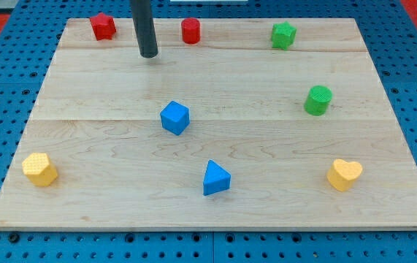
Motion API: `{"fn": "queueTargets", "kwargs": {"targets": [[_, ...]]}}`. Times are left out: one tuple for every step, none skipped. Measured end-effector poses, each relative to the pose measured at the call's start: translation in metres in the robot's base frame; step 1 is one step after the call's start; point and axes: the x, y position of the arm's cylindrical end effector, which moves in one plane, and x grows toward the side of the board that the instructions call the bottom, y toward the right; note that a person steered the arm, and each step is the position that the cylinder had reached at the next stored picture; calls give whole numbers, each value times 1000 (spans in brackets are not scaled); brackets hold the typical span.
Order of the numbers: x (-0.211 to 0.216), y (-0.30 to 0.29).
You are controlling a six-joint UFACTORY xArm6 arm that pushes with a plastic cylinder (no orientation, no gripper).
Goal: Place a green circle adjacent to the red circle
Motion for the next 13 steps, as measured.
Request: {"fn": "queueTargets", "kwargs": {"targets": [[0, 47], [5, 103], [36, 198], [86, 318], [114, 376], [138, 346], [134, 242], [110, 226], [90, 228], [90, 261], [45, 216], [22, 183], [40, 224]]}}
